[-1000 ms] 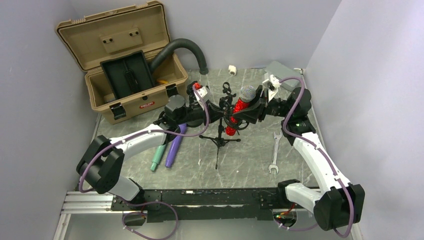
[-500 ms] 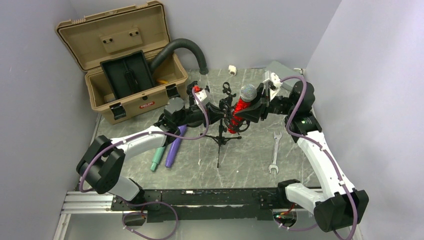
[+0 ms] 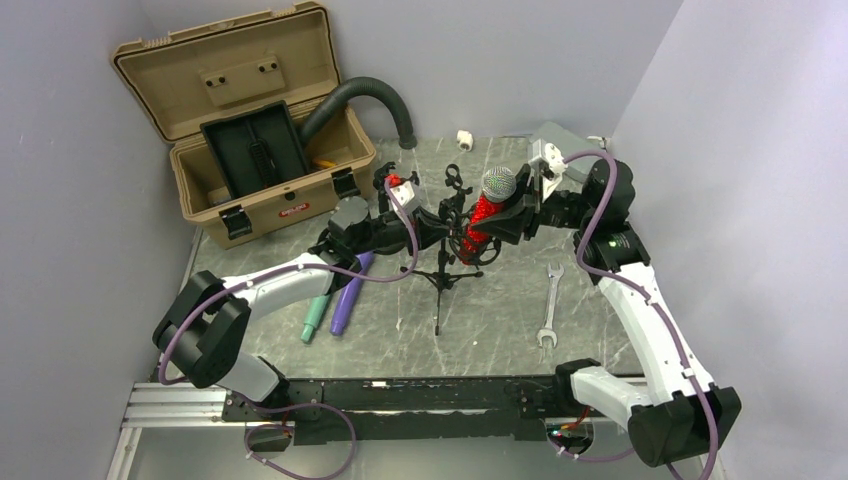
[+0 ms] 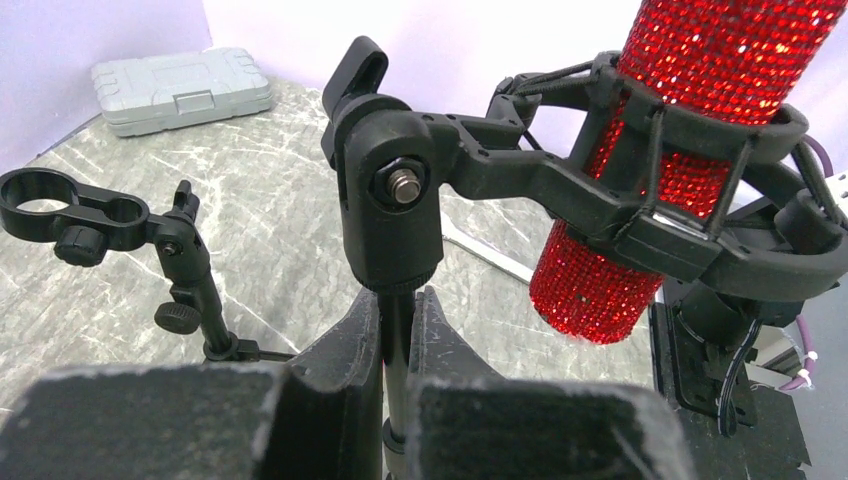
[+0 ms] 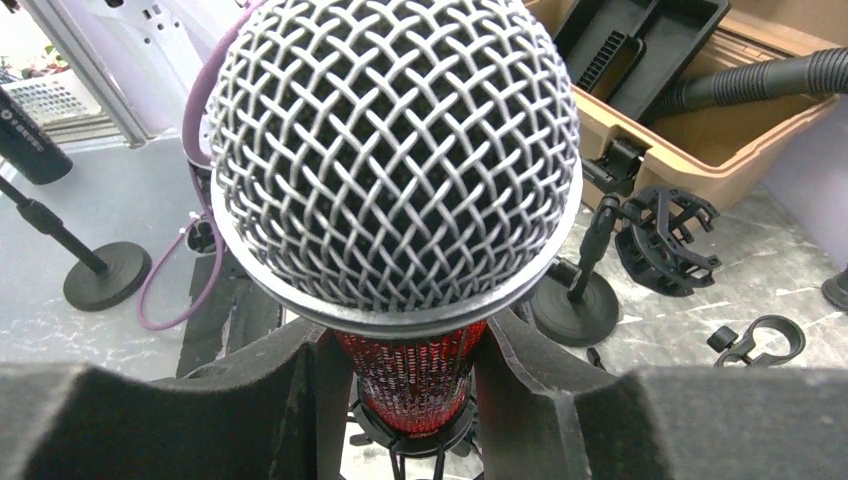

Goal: Remove the microphone from the stand

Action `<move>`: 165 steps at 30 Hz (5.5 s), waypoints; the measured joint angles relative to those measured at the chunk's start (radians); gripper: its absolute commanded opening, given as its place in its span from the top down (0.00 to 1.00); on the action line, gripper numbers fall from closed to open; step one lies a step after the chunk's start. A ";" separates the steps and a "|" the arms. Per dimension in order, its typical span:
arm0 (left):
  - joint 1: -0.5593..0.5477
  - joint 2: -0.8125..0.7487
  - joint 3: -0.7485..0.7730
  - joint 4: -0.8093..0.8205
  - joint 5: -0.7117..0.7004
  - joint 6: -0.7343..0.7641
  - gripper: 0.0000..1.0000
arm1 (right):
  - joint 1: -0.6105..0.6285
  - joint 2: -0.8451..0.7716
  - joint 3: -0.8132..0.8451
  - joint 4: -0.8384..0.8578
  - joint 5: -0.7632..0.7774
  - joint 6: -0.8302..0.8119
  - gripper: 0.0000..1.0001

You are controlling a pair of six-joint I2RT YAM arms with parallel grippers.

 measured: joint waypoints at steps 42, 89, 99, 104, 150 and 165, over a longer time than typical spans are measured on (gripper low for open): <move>-0.099 0.116 0.011 0.185 -0.047 0.040 1.00 | -0.020 -0.092 0.232 -0.497 0.105 -0.290 1.00; -0.071 -0.232 0.119 -0.623 -0.125 0.484 0.00 | -0.019 0.112 0.568 -0.415 0.100 -0.190 1.00; 0.004 -0.278 0.419 -0.904 -0.124 0.485 0.01 | -0.019 0.159 0.611 -0.368 0.096 -0.142 1.00; 0.004 -0.282 0.565 -1.012 -0.084 0.477 0.01 | -0.019 0.185 0.611 -0.291 0.090 -0.066 1.00; -0.021 0.121 0.875 -0.751 0.387 -0.106 1.00 | 0.007 0.231 0.325 0.572 -0.027 0.687 0.84; 0.177 -0.118 0.568 -0.734 0.267 -0.140 1.00 | 0.018 0.168 0.312 0.198 0.075 0.381 0.00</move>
